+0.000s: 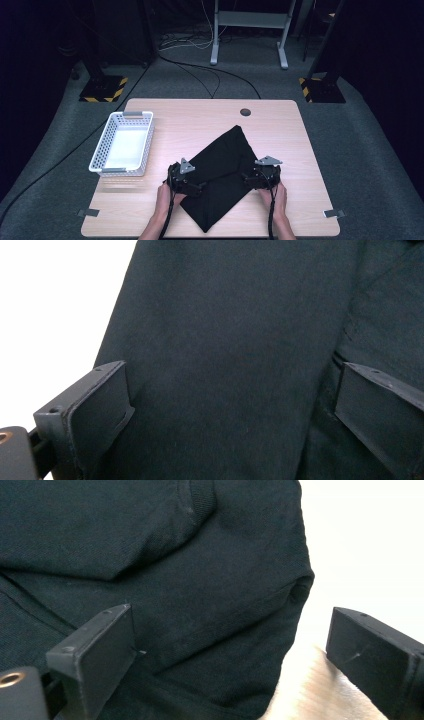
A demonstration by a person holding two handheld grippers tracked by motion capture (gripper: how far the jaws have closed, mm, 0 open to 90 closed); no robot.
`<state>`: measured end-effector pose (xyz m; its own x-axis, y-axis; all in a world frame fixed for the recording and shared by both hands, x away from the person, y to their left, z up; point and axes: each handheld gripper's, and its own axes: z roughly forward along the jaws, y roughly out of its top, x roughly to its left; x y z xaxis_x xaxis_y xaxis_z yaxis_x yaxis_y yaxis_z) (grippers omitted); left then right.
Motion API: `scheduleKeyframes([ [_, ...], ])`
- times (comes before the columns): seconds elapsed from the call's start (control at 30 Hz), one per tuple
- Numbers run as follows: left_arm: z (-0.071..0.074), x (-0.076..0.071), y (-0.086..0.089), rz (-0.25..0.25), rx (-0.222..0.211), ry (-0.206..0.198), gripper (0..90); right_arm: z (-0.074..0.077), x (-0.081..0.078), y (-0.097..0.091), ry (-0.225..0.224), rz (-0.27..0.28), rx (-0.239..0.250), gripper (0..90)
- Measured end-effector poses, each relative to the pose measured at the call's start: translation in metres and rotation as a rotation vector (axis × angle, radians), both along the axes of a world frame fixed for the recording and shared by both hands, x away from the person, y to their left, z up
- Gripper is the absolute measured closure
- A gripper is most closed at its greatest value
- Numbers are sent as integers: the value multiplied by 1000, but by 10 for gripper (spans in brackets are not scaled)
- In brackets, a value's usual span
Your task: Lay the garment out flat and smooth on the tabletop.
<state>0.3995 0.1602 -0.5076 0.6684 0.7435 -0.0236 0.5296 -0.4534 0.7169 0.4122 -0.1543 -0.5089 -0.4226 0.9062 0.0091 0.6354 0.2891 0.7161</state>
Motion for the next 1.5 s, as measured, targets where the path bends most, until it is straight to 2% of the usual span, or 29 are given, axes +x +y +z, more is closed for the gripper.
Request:
scheduleKeyframes([
  [0.07, 2, -3, 4, 8, 12, 0, 18, 0, 0, 0, 10, 20, 11, 41],
  [0.13, 5, -3, 6, 13, 6, -6, 33, 0, -1, -1, 14, 27, 17, 42],
  [0.17, 17, -3, 5, 16, -39, -26, 35, 1, -1, -5, -4, 16, 40, 44],
  [0.2, 17, -3, 5, 16, -39, -26, 40, 1, -1, -5, -4, 16, 40, 44],
  [0.23, 30, 0, -5, -9, -50, -48, 43, 1, 2, -9, -2, -7, 52, 45],
  [0.27, 30, 0, -5, -9, -50, -48, 43, 1, 2, -9, -2, -7, 52, 45],
  [0.33, 40, 6, -25, -60, -24, -55, 53, 0, 5, -12, 13, -21, 68, 47],
  [0.4, 40, 14, -44, -99, -4, -40, 76, 0, 5, -11, 15, -14, 64, 49],
  [0.53, 30, 26, -78, -140, 30, 11, 133, 0, 5, -11, 14, -9, 62, 54],
  [0.63, 24, 29, -100, -171, 70, 18, 185, 0, 5, -10, 16, -5, 55, 54],
  [0.73, 20, 30, -114, -164, 107, 10, 287, 0, 4, -9, 17, -5, 50, 55],
  [0.8, 17, 31, -116, -157, 134, 7, 395, 0, 5, -9, 16, -2, 47, 56],
  [0.83, 17, 32, -116, -154, 122, 8, 420, 0, 5, -9, 16, -2, 48, 57],
  [1.17, 18, 34, -113, -164, 136, -18, 720, 0, 5, -8, 14, -1, 35, 63],
  [1.3, 21, 33, -113, -158, 147, -44, 832, 0, 5, -7, 14, -1, 33, 64],
  [1.5, 24, 35, -108, -151, 132, -43, 859, 0, 5, -7, 14, -1, 33, 65],
])
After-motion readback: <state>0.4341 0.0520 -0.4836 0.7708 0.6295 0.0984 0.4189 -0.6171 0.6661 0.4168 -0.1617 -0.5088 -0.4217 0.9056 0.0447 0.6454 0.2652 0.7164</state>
